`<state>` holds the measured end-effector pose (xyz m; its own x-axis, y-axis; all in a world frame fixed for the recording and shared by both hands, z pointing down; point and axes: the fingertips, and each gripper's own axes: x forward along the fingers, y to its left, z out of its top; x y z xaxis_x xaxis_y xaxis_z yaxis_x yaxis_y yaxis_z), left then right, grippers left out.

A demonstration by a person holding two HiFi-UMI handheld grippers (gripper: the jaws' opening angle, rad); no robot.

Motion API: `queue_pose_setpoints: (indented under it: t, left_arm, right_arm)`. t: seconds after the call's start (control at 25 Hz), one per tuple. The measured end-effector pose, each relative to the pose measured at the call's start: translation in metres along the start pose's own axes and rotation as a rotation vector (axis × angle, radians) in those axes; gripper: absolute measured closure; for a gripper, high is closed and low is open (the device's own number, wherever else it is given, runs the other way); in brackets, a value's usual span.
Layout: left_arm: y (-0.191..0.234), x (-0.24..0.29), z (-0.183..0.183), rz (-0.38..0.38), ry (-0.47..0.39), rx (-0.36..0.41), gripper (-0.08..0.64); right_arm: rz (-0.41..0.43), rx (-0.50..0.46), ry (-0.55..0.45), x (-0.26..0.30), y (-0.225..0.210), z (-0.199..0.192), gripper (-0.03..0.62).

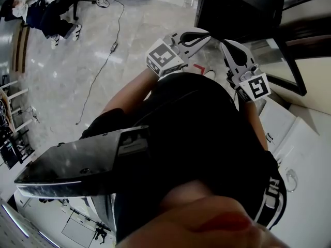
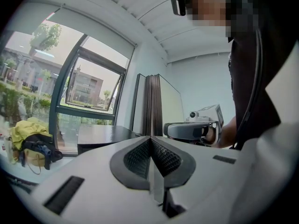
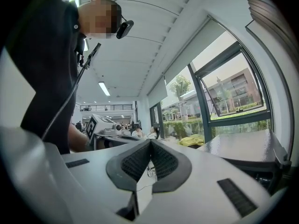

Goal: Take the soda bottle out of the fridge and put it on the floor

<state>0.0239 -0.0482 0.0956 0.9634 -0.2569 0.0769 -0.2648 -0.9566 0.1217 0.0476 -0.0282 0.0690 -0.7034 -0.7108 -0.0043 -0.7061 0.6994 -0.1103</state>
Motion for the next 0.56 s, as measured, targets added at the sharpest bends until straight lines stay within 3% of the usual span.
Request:
queue_pose_setpoints:
  t: [0.56]
  left_arm:
    - [-0.0043,-0.0004,0.0052,0.021,-0.012,0.011,0.560]
  right_arm:
    - [-0.019,-0.027,-0.003,-0.0024,-0.0009,-0.0024,0.578]
